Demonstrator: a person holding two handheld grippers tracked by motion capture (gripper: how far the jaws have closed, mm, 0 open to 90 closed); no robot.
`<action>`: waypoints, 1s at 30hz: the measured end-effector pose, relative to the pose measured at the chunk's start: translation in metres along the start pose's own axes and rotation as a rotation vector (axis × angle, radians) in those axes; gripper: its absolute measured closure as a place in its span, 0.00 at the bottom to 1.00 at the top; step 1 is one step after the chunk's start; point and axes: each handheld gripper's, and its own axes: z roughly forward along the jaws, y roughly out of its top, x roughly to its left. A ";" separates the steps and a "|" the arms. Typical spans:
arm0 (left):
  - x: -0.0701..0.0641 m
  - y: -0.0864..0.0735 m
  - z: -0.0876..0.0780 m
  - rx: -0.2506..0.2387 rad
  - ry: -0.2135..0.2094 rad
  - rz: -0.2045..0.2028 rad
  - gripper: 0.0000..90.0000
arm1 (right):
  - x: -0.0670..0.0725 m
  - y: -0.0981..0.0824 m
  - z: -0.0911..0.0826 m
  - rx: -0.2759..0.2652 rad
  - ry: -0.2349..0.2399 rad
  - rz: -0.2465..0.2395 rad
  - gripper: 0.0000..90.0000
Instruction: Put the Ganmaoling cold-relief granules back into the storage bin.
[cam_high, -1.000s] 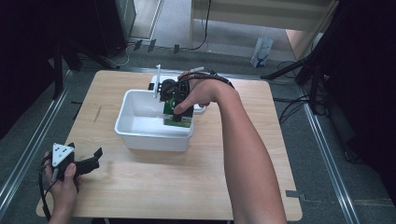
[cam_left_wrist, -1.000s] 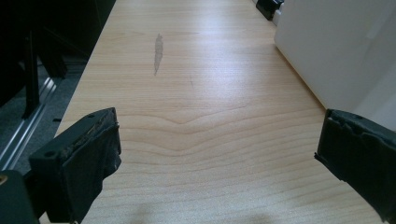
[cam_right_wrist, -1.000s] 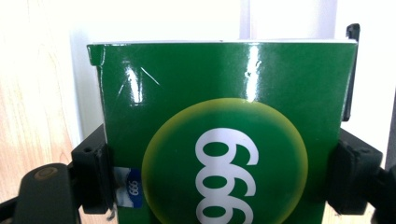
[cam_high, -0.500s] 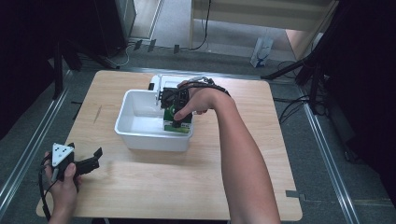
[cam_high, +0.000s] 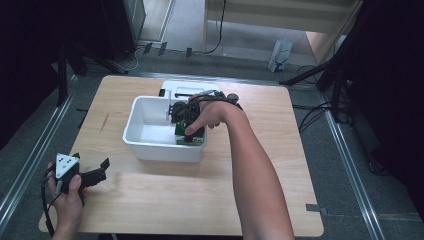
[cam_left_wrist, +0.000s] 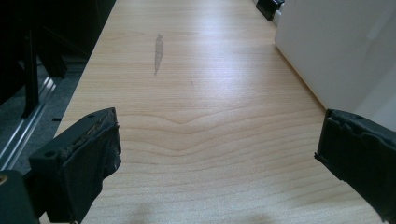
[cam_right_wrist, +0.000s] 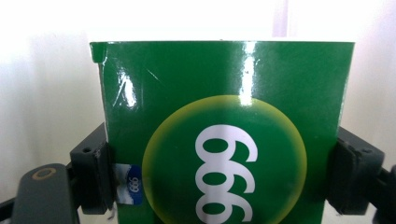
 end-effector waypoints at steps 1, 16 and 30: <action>0.000 0.000 0.000 0.000 0.000 0.000 0.00 | 0.000 0.000 0.002 0.000 0.002 -0.001 0.17; 0.000 0.000 0.000 0.003 0.003 0.003 0.00 | 0.005 0.000 -0.031 -0.043 -0.071 0.033 0.03; -0.001 0.000 0.000 0.005 0.006 0.004 0.00 | 0.008 -0.033 -0.067 -0.064 -0.108 0.085 0.00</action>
